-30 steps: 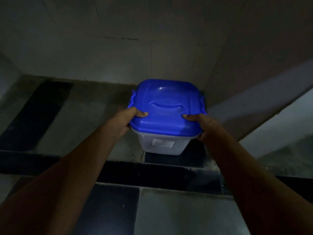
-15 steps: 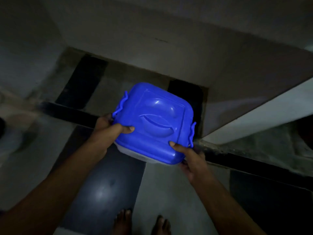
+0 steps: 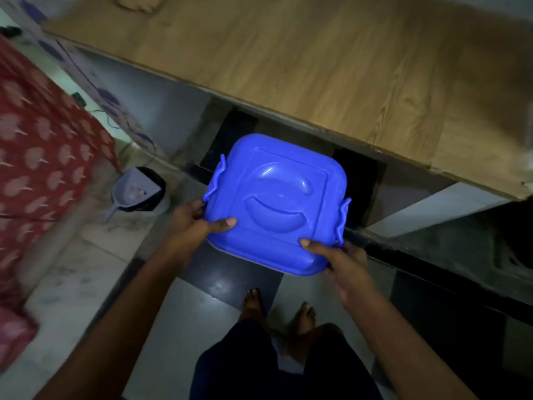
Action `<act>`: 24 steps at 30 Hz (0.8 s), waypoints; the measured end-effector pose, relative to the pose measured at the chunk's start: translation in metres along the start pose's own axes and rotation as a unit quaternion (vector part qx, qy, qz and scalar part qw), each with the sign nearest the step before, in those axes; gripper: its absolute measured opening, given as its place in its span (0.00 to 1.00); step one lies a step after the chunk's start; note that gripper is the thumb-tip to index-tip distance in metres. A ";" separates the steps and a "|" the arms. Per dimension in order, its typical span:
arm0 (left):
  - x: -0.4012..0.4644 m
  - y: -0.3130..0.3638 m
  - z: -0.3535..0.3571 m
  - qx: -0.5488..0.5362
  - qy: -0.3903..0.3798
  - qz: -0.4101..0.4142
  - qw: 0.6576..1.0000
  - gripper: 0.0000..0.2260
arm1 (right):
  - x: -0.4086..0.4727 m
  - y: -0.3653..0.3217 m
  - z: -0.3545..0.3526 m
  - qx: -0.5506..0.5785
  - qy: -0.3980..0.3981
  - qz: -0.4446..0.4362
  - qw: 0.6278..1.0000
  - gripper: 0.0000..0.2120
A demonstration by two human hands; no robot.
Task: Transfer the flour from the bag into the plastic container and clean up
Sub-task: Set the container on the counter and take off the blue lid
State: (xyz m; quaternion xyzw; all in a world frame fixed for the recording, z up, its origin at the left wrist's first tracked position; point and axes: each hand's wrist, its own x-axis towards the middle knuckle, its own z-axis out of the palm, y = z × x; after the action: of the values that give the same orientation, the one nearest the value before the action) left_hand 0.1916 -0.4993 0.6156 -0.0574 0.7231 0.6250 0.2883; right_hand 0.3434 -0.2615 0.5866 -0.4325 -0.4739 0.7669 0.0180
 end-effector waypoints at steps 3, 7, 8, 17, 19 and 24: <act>-0.040 0.038 -0.028 0.015 0.011 0.018 1.000 0.29 | -0.039 -0.036 0.018 -0.064 -0.031 -0.026 0.997 0.29; -0.076 0.093 -0.050 0.029 0.029 0.035 0.999 0.28 | -0.070 -0.081 0.039 -0.117 -0.056 -0.074 0.989 0.24; -0.082 0.106 -0.052 0.037 0.032 0.043 0.998 0.30 | -0.073 -0.090 0.043 -0.129 -0.050 -0.077 0.987 0.26; -0.055 0.220 -0.051 0.085 0.032 0.115 0.989 0.22 | -0.068 -0.190 0.080 -0.175 0.011 -0.172 0.969 0.36; -0.040 0.240 -0.043 0.086 0.015 0.120 0.989 0.26 | -0.061 -0.213 0.082 -0.172 0.028 -0.202 0.964 0.37; 0.010 0.293 -0.006 0.097 -0.017 0.143 0.985 0.32 | -0.027 -0.276 0.075 -0.180 0.055 -0.214 0.958 0.51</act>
State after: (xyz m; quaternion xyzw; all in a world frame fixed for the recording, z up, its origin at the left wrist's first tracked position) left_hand 0.0510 -0.4399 0.8665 0.0855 0.7761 0.5874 0.2128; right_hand 0.2036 -0.1752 0.8225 -0.3587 -0.6839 0.6218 0.1299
